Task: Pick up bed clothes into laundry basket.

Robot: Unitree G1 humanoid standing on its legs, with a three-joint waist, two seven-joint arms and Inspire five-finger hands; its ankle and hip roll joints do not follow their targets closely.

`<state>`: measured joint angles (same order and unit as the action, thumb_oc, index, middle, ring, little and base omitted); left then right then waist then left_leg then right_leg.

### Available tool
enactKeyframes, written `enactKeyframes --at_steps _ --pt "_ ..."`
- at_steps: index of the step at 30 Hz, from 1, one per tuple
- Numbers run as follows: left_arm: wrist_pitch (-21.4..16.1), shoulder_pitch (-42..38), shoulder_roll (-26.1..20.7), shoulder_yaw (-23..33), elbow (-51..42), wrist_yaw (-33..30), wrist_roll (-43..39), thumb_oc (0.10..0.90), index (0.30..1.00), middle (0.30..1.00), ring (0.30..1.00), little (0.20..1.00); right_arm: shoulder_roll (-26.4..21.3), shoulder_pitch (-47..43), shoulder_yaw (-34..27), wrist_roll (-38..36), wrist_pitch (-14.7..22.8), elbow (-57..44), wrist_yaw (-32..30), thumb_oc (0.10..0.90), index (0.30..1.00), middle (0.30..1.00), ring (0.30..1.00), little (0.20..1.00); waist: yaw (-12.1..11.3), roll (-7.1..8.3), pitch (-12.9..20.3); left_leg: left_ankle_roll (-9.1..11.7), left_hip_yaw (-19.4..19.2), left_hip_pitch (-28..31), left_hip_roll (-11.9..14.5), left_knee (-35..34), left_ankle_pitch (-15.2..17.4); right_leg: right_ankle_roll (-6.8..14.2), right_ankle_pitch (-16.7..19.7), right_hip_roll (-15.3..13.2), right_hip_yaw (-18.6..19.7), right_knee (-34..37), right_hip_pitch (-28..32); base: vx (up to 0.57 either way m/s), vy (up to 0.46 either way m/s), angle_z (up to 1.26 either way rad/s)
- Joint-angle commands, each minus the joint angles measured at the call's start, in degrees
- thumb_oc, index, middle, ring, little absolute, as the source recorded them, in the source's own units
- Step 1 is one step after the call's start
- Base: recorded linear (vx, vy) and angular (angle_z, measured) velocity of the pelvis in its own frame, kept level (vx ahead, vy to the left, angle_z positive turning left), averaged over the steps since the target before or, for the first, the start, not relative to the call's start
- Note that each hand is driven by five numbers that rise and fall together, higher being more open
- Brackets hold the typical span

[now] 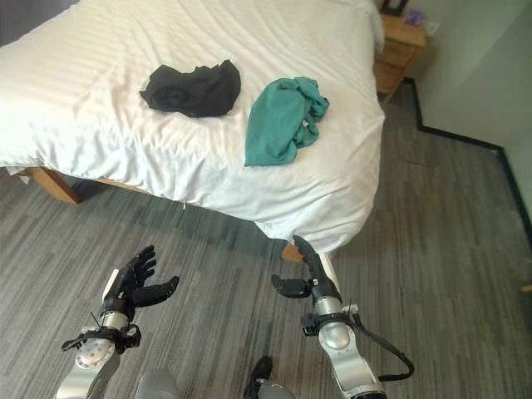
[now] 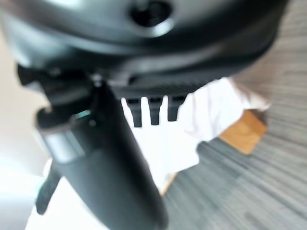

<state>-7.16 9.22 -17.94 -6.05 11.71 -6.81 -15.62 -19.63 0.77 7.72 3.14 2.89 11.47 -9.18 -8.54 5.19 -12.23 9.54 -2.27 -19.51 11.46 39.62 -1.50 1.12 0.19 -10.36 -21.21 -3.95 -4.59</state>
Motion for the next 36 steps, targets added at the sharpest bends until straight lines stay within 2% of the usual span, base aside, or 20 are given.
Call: enactKeyframes --at_steps 1,2,4,5,6,8,11,13,15,19,21,22,24,26,27,28,31,33,34,36 --pt "-5.31 -2.29 -3.62 2.76 -10.83 -0.49 1.35 0.8 0.9 0.9 0.9 0.9 -0.27 -3.61 -1.61 -0.7 4.7 -4.5 -1.55 0.8 0.9 0.9 0.9 0.9 -1.96 2.51 -1.32 -2.95 -6.77 -0.6 -0.63 -6.45 5.06 6.11 1.43 0.62 -0.34 8.95 5.79 0.33 0.186 0.11" --pt "-5.19 -2.24 -3.61 2.83 -10.95 -0.55 1.47 0.8 0.9 0.9 0.9 0.9 -0.18 -3.84 -1.39 -0.6 4.76 -4.17 -1.53 0.8 0.9 0.9 0.9 0.9 -2.65 2.55 -1.31 -3.48 -7.86 -0.57 -0.74 -11.16 4.6 6.43 0.83 0.72 0.07 8.95 6.56 0.32 0.229 -0.07" --pt "-5.13 -2.52 -3.81 2.98 -11.14 -1.04 2.28 0.8 0.9 0.9 0.9 0.9 0.35 -4.47 -0.42 -0.4 4.97 -3.37 -1.56 0.8 0.9 0.9 0.9 0.9 -4.13 1.53 -0.84 -2.85 -8.39 -0.3 0.15 -24.67 -1.29 7.3 -0.96 2.56 0.77 8.95 8.85 0.32 0.235 -0.23" --pt "-5.13 -2.52 -3.81 2.97 -11.14 -1.05 2.29 0.8 0.9 0.9 0.9 0.9 0.36 -4.48 -0.42 -0.4 5.0 -3.33 -1.57 0.8 0.9 0.9 0.9 0.9 -4.26 1.68 -1.12 -2.78 -8.66 0.53 -0.06 -25.72 -1.86 7.27 -0.97 2.39 0.87 8.95 9.09 0.4 0.28 -0.39" --pt "-4.86 -2.92 -4.24 2.92 -11.15 -1.2 2.99 0.8 0.9 0.9 0.9 0.9 0.62 -4.61 -0.06 -0.13 5.28 -3.12 -1.67 0.8 0.9 0.9 0.9 0.9 -5.45 1.16 -0.29 -1.83 -7.35 0.91 1.22 -35.5 -6.01 8.19 -2.13 3.37 1.16 8.95 11.09 0.37 0.253 -0.53" --pt "-4.75 -3.27 -4.62 2.78 -11.14 -1.61 3.55 0.8 0.9 0.9 0.9 0.9 0.81 -4.52 0.0 0.08 5.48 -3.0 -1.85 0.8 0.9 0.9 0.9 0.9 -5.8 1.43 -0.18 -1.11 -6.66 1.8 2.27 -39.71 -7.97 8.61 -2.95 3.34 1.39 8.95 12.29 0.3 0.211 -0.36" --pt "-4.61 -3.99 -5.54 2.94 -10.82 -2.06 4.41 0.8 0.9 0.9 0.9 0.9 0.59 -3.42 -0.44 0.81 5.75 -3.79 -2.41 0.8 0.9 0.9 0.9 0.9 -5.25 1.49 0.53 0.84 -3.66 4.19 6.42 -42.75 -9.7 9.61 -4.1 2.83 2.49 8.95 15.62 0.27 0.281 -0.32" --pt "-4.42 -3.21 -6.46 3.37 -10.6 -1.73 5.01 0.8 0.9 0.9 0.9 0.9 -0.06 -2.13 -2.15 2.26 5.69 -4.93 -2.98 0.8 0.9 0.9 0.9 0.9 -4.09 0.83 2.5 0.98 -2.63 7.79 7.75 -43.17 -9.16 10.7 -3.99 2.28 3.48 8.95 17.47 0.3 0.376 -0.17" --pt "-4.2 -2.14 -6.99 4.13 -10.73 -1.84 5.6 0.8 0.9 0.9 0.9 0.9 -0.64 -1.02 -4.63 4.51 5.27 -6.61 -4.44 0.8 0.9 0.9 0.9 0.9 -2.81 0.91 3.53 0.95 -1.71 10.43 6.92 -44.12 -8.54 11.4 -3.52 1.04 4.52 7.72 17.77 0.24 0.401 -0.14" --pt "-4.3 1.19 -9.42 6.55 -10.68 -1.73 5.51 0.8 0.9 0.9 0.9 0.9 -2.0 -4.13 -10.43 6.3 4.59 -10.1 -8.72 0.8 0.9 0.9 0.9 0.9 -1.72 2.81 4.79 -1.93 -3.54 15.44 3.62 -44.62 -5.24 13.88 3.51 -3.01 9.09 -3.22 13.73 0.12 0.384 -0.37" --pt "-4.18 3.42 -9.92 7.53 -9.86 -1.68 5.1 0.8 0.9 0.9 0.9 0.9 -3.71 -7.82 -11.64 7.21 4.11 -11.27 -9.88 0.8 0.9 0.9 0.9 0.9 -1.68 1.65 4.12 -3.18 -4.62 17.92 3.79 -44.62 -4.19 13.88 10.48 -4.24 10.11 -13.33 8.32 -0.01 0.444 -0.84" --pt "-3.99 4.28 -10.07 7.75 -8.46 -1.97 4.83 0.8 0.9 0.9 0.9 0.9 -5.66 -11.81 -11.83 9.2 3.41 -12.18 -11.01 0.8 0.9 0.9 0.9 0.9 -1.49 0.22 2.91 -4.11 -4.51 19.45 4.42 -44.62 -3.07 13.88 13.8 -4.88 10.14 -21.01 3.47 -0.05 0.373 -0.77" --pt "-3.92 4.48 -10.05 8.03 -7.63 -1.95 4.92 0.8 0.9 0.9 0.9 0.9 -6.42 -13.25 -11.62 9.92 3.48 -13.12 -11.3 0.8 0.9 0.9 0.9 0.9 -1.67 -0.23 2.92 -4.44 -4.74 19.67 4.49 -44.62 -2.75 13.88 15.07 -6.12 8.67 -21.67 1.79 -0.03 0.227 -0.32" --pt "-3.73 5.07 -9.82 8.05 -6.78 -1.58 4.74 0.8 0.9 0.9 0.9 0.9 -7.23 -16.01 -10.77 11.68 3.07 -13.84 -11.44 0.8 0.9 0.9 0.9 0.9 -2.47 0.07 3.09 -4.51 -4.95 20.09 4.1 -44.62 -1.62 13.88 15.33 -9.04 5.46 -17.74 1.43 0.13 0.13 -0.1" --pt "-3.57 5.83 -9.38 7.37 -6.49 -0.74 4.61 0.8 0.9 0.9 0.9 0.9 -7.65 -18.58 -8.91 13.18 2.66 -13.84 -11.24 0.8 0.9 0.9 0.9 0.9 -3.46 0.98 3.08 -4.36 -4.38 20.57 2.93 -44.62 -0.68 13.88 14.03 -9.52 3.76 -11.41 1.46 0.19 0.053 -0.03" --pt "-3.58 5.81 -9.35 7.43 -6.46 -0.73 4.61 0.8 0.9 0.9 0.9 0.9 -7.64 -18.76 -8.81 13.22 2.68 -13.68 -11.3 0.8 0.9 0.9 0.9 0.9 -3.29 0.93 3.02 -4.33 -4.28 20.69 2.97 -44.62 -0.53 13.88 14.01 -9.44 3.52 -11.03 1.89 0.25 0.028 0.07" --pt "-3.39 5.44 -8.97 6.03 -5.01 0.25 4.46 0.8 0.9 0.9 0.9 0.9 -8.79 -23.94 -5.33 13.95 1.67 -10.92 -10.98 0.8 0.9 0.9 0.9 0.9 -4.65 3.0 2.72 -4.09 -2.36 22.13 0.57 -44.62 1.46 13.88 12.1 -5.57 2.33 3.43 2.16 0.28 0.05 0.12" --pt "-3.49 5.26 -8.85 5.35 -4.0 0.64 4.42 0.8 0.9 0.9 0.9 0.9 -9.9 -27.98 -2.52 14.62 1.25 -7.64 -11.05 0.8 0.9 0.9 0.9 0.9 -6.17 3.72 2.73 -3.96 -1.84 23.04 -0.13 -44.62 2.04 13.88 13.18 -4.29 1.58 6.81 1.19 0.27 0.065 0.35" --pt "-3.66 5.03 -8.7 4.9 -3.43 0.6 4.19 0.8 0.9 0.9 0.9 0.9 -10.78 -32.09 0.61 15.74 0.45 -4.02 -10.96 0.8 0.9 0.9 0.9 0.9 -7.93 4.19 2.51 -4.08 -1.57 23.9 -0.74 -44.62 2.63 13.88 13.52 -3.24 -0.2 8.06 0.28 0.22 0.068 0.44" --pt "-3.88 4.85 -8.44 4.74 -2.87 0.45 3.9 0.8 0.9 0.9 0.9 0.9 -11.27 -34.82 2.91 17.2 0.23 -0.99 -11.28 0.8 0.9 0.9 0.9 0.9 -8.96 4.51 2.2 -4.23 -1.59 24.41 -1.3 -44.62 2.97 13.88 13.78 -2.84 -1.78 8.23 0.48 0.16 0.038 0.58"
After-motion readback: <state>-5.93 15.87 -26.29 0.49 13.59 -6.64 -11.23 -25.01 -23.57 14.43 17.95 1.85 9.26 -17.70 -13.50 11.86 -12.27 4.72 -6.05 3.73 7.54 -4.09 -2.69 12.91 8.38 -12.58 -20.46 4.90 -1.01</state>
